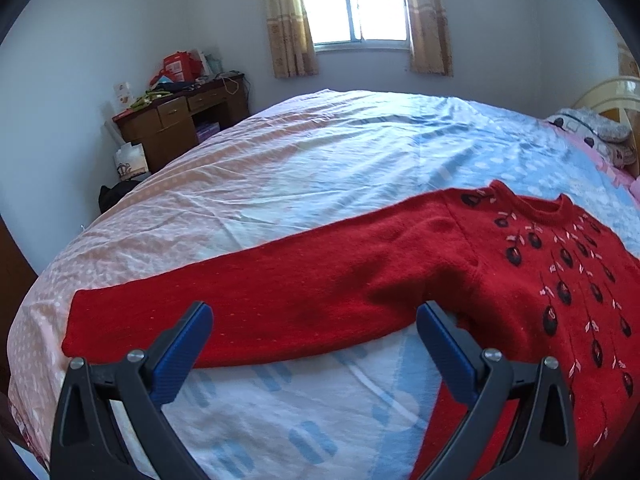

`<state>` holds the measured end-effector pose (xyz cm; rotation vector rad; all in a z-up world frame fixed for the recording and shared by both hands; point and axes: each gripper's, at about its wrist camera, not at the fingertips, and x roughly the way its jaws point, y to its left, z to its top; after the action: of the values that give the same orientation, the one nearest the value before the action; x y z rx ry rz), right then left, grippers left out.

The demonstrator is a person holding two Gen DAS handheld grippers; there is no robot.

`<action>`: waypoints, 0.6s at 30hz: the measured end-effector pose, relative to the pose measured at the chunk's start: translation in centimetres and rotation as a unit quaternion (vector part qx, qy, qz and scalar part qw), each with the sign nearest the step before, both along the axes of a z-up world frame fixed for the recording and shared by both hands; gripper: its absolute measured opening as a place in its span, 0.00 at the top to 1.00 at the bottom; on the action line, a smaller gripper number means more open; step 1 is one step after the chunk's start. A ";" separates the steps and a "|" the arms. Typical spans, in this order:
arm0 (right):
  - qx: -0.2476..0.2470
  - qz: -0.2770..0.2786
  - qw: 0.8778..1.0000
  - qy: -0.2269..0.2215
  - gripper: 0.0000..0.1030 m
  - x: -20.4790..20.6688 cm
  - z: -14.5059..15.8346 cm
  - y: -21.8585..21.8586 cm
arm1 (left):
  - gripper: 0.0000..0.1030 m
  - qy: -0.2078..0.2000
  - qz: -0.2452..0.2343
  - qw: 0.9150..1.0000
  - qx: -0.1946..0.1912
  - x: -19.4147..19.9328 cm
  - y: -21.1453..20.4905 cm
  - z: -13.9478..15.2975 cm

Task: Fold small clothes
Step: 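Carry the gripped sleeve across the sweater body and release it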

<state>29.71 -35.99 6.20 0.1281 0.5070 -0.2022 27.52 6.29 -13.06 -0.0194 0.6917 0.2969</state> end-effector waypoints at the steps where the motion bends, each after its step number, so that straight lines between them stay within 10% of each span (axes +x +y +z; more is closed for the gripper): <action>1: -0.014 0.019 1.000 -0.002 0.93 0.6 0.4 2.2 | 0.00 -0.003 0.000 1.000 -0.001 -0.1 0.2 0.2; 10: -0.089 0.149 0.985 -0.007 0.93 3.8 0.1 17.1 | 0.00 -0.022 -0.004 1.000 0.002 -1.0 1.1 1.1; 18: -0.072 0.227 0.970 0.041 0.93 6.8 -10.2 28.4 | 0.00 -0.002 0.002 1.000 0.008 -1.0 1.9 -0.4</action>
<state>36.50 -7.64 -3.98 -0.1395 0.5878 0.2043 26.50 8.15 -13.44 -0.0064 0.6855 0.3059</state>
